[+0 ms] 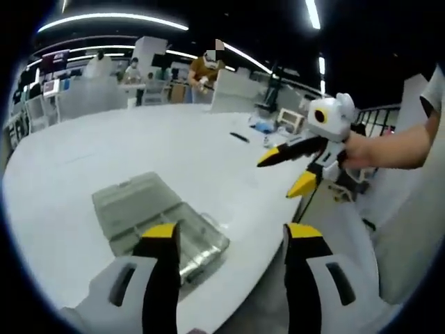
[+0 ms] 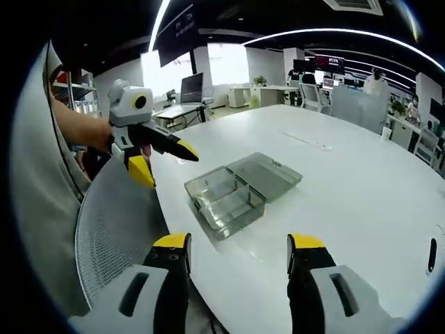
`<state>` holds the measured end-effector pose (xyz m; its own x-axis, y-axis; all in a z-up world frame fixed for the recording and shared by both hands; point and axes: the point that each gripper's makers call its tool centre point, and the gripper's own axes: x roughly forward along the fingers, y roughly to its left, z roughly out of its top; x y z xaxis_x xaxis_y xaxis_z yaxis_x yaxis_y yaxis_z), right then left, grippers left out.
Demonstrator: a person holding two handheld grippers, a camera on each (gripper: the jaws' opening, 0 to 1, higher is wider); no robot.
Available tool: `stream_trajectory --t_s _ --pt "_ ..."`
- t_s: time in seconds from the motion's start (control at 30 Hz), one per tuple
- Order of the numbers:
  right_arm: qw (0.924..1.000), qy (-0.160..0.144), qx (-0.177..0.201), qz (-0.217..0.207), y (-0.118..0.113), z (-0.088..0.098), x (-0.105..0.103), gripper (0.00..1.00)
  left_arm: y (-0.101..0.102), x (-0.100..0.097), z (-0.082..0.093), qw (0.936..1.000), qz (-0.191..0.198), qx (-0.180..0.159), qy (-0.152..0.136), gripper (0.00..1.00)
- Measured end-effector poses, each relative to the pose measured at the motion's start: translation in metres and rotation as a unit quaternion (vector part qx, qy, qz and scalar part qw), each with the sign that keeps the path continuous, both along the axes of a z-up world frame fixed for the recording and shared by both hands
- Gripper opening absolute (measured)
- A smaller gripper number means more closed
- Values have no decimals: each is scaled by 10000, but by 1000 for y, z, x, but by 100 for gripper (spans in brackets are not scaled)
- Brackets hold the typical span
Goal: Insert the divider into the dual guide fixture by aligning both edges with the guide slots and pushing it downward to the bottom, including one-sided entry, uneven engagement, binding, and posture correction.
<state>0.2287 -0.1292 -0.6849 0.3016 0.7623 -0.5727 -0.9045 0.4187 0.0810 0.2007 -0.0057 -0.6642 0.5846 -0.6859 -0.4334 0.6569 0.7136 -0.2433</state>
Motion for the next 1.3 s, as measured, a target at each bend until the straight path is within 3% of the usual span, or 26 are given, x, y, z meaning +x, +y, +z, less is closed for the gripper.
stream_trajectory --t_s 0.63,1.3 --pt "9995 -6 -231 -192 -37 -19 24 51 3 -3 6 9990 -144 277 -335 65" --pt "9973 18 -697 -248 -84 -58 51 50 7 0 1 9987 -73 457 -235 74"
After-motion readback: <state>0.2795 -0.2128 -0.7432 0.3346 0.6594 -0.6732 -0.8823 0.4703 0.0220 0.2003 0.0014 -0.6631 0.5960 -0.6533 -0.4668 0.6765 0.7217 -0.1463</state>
